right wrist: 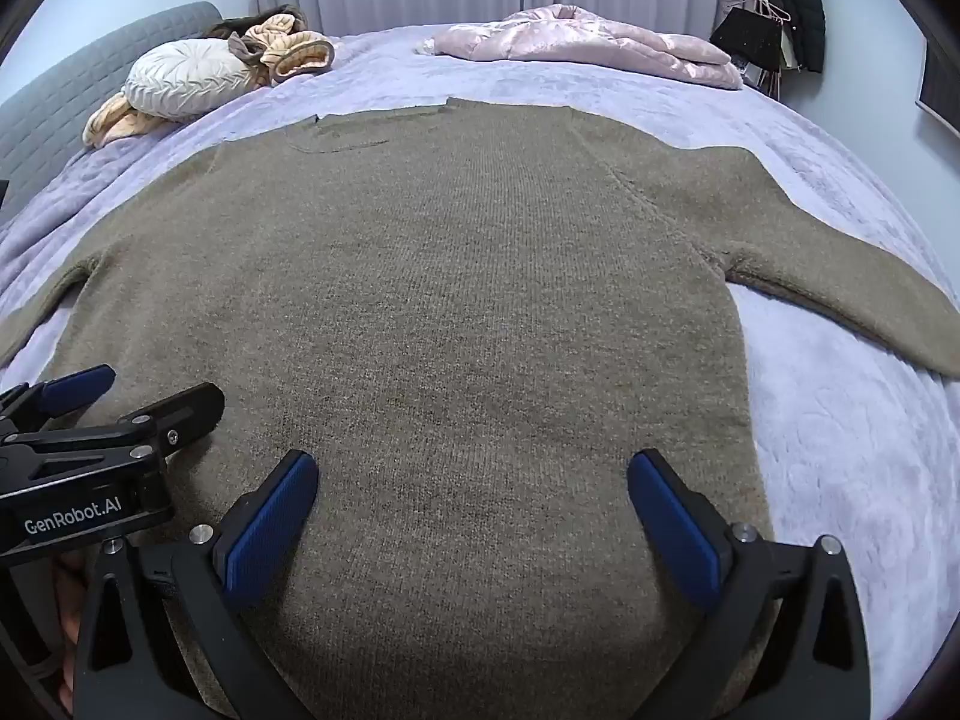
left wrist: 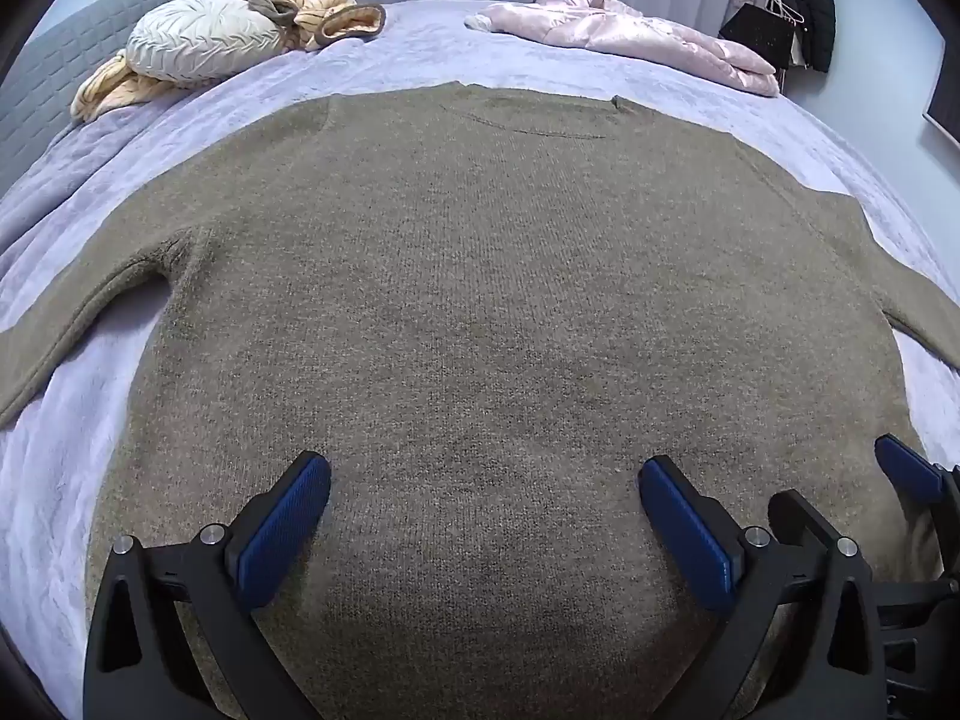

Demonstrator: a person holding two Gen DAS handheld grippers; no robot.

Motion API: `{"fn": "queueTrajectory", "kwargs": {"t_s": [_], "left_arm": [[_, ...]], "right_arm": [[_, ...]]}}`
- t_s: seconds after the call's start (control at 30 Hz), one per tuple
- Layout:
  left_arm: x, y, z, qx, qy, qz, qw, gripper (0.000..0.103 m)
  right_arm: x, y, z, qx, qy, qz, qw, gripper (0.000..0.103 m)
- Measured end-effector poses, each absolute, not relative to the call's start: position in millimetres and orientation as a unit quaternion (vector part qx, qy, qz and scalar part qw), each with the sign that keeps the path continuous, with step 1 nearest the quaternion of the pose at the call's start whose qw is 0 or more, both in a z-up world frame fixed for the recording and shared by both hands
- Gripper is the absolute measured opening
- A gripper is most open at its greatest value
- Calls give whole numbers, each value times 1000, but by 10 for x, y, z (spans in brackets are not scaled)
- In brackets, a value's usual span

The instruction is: Fold small clothes

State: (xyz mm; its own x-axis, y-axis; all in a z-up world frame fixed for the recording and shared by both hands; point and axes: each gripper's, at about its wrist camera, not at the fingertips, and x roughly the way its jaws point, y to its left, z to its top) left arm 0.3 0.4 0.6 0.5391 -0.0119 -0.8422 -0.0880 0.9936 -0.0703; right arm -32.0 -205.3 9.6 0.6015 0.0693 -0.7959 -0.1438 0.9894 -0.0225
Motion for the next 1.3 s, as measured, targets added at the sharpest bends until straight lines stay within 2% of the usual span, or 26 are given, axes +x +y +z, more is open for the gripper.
{"fn": "queueTrajectory", "kwargs": {"t_s": [1.3], "left_arm": [[-64,-17,84,-66,473,47,877,103]], "right_arm": [[-332,-2069,98,-37,443,63,893,103]]}}
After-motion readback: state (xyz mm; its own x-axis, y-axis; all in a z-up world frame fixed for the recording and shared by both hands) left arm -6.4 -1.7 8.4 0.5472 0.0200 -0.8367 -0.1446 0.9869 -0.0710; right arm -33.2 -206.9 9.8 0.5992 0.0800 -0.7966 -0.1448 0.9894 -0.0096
